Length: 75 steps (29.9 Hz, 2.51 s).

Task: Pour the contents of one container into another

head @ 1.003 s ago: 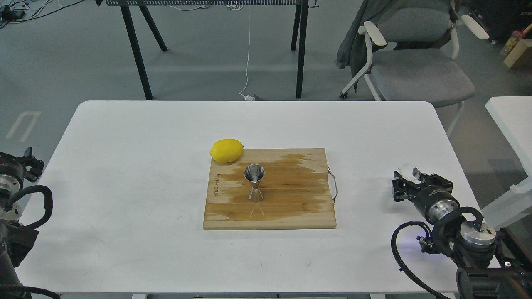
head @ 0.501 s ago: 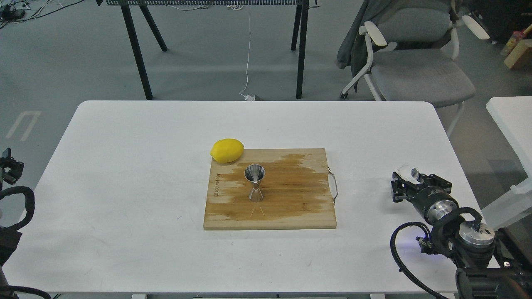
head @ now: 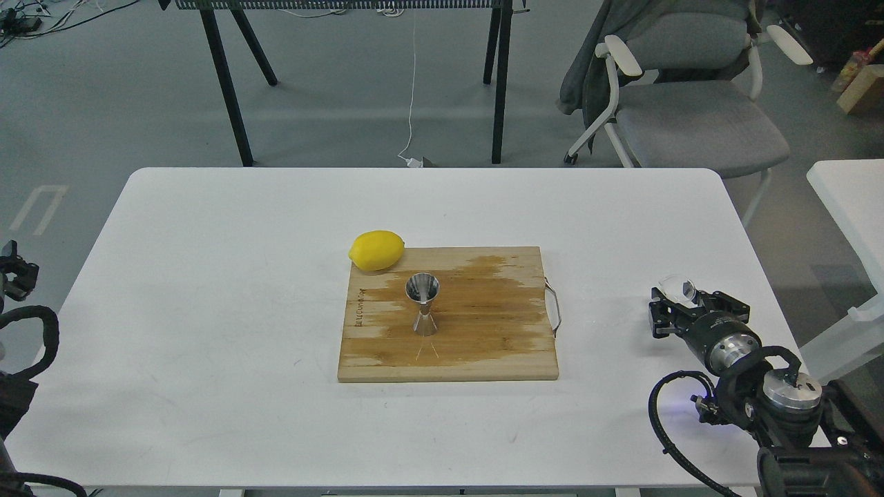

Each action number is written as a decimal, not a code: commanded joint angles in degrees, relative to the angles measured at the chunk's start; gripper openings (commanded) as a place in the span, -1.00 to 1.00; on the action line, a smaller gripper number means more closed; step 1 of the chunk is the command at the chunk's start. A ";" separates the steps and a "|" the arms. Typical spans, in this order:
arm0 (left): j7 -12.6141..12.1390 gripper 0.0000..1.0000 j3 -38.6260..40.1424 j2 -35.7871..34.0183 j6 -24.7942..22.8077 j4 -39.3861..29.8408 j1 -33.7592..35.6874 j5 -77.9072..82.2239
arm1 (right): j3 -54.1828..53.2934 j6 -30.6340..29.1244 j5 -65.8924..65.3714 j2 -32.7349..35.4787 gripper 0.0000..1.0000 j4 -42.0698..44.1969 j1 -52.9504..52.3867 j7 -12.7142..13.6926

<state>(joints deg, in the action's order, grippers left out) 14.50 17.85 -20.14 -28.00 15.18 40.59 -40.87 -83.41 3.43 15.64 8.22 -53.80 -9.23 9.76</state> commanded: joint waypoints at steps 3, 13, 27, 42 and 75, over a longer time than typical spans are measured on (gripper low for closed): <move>-0.70 1.00 -0.18 0.01 0.00 0.02 0.19 0.09 | 0.00 0.00 0.00 -0.05 0.20 -0.08 0.18 -0.01; -0.79 1.00 -0.18 0.01 0.00 -0.07 0.19 0.09 | 0.00 -0.09 0.00 -0.05 0.38 -0.16 0.09 0.08; -0.71 1.00 -0.18 0.80 0.00 -0.15 0.11 0.09 | 0.09 -0.26 0.09 -0.05 0.77 -0.43 0.27 0.08; -0.71 1.00 -0.27 0.72 0.00 -0.51 -0.24 0.18 | 0.09 0.18 0.09 -0.49 0.90 -0.34 0.36 0.08; -9.05 1.00 -0.27 -0.16 0.00 -7.17 0.19 0.44 | 0.00 0.35 0.18 -0.49 0.90 -2.36 0.88 0.26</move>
<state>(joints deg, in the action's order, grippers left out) 6.41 17.61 -19.94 -28.00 11.09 40.84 -40.42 -83.32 3.71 15.80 7.72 -55.13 -8.72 9.92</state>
